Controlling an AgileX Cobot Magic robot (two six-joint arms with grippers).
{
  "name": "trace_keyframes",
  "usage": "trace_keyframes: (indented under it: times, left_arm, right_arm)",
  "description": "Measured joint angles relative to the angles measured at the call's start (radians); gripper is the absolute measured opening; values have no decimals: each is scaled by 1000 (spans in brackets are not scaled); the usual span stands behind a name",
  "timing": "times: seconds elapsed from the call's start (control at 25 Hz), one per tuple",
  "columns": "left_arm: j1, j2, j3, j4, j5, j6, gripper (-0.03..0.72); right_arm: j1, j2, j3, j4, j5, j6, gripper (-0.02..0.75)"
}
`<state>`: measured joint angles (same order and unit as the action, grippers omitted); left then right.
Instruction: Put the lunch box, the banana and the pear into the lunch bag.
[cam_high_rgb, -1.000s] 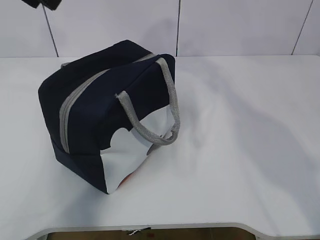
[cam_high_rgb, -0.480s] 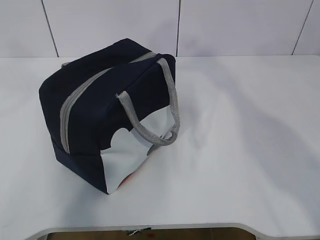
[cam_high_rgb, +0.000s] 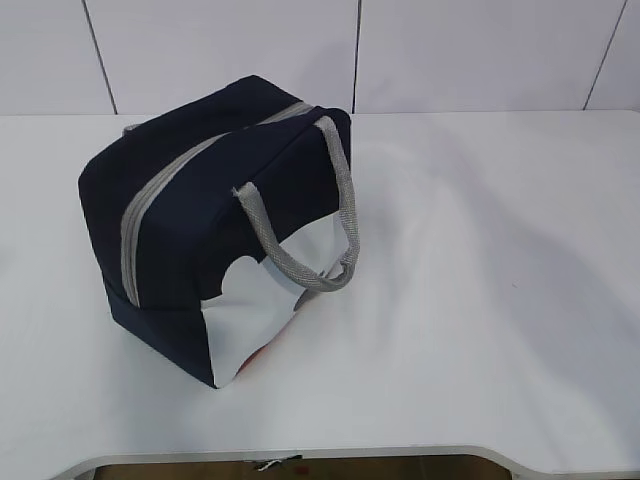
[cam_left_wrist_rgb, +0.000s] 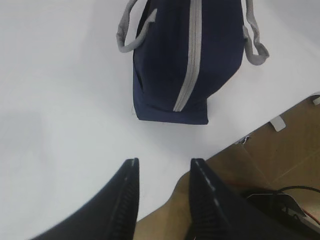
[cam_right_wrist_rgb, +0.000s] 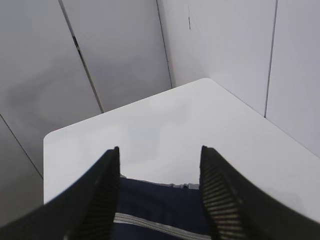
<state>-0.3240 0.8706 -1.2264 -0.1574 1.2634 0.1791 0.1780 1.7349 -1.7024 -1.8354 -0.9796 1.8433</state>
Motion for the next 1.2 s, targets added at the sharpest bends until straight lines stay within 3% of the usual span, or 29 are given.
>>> trace_keyframes:
  times: [0.88,1.2]
  left_arm:
    - [0,-760,508,40,-76,0,253]
    - [0,-860,658,34,-91,-7,244]
  right_arm:
    - [0,0,0,0,-48,-2,422]
    - [0,0,0,0,-51,-2,422]
